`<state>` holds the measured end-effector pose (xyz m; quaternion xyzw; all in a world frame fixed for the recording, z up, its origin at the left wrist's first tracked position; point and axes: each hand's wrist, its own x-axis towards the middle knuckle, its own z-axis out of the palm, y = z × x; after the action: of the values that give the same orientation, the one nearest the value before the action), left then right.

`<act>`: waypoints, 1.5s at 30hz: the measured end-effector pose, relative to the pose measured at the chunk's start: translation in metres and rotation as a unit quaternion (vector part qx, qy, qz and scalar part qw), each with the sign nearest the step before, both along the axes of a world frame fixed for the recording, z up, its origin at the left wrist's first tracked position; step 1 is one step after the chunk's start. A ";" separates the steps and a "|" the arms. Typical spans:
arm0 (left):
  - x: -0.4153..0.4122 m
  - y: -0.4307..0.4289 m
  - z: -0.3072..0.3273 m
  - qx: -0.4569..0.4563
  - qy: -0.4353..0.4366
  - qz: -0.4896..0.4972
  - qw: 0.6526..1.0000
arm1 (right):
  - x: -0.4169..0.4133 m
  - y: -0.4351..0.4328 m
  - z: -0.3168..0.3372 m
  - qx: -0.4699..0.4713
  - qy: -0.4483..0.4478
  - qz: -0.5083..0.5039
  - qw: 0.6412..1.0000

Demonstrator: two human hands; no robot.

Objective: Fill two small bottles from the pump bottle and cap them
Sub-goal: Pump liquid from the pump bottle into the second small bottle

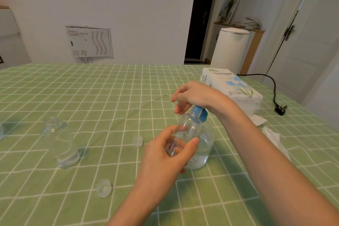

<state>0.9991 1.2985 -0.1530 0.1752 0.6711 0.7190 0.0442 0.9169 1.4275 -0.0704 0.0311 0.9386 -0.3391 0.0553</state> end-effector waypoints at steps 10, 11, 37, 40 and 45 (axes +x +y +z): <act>0.000 0.001 0.005 -0.004 0.000 -0.001 1.000 | 0.000 -0.001 0.009 0.009 0.014 0.002 1.000; 0.000 0.000 0.005 -0.004 0.001 0.000 1.000 | 0.000 -0.002 0.009 0.006 0.013 0.002 1.000; -0.001 -0.003 0.008 -0.007 -0.008 -0.004 1.000 | -0.002 -0.002 0.006 -0.006 -0.020 -0.003 1.000; -0.001 -0.004 0.004 -0.007 -0.017 -0.008 1.000 | -0.002 -0.002 0.001 -0.001 -0.017 -0.004 1.000; -0.001 -0.002 0.001 -0.001 -0.017 -0.008 1.000 | 0.000 -0.001 0.000 -0.014 -0.005 -0.005 1.000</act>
<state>0.9983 1.2960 -0.1519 0.1680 0.6696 0.7209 0.0616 0.9169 1.4266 -0.0707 0.0369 0.9333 -0.3522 0.0587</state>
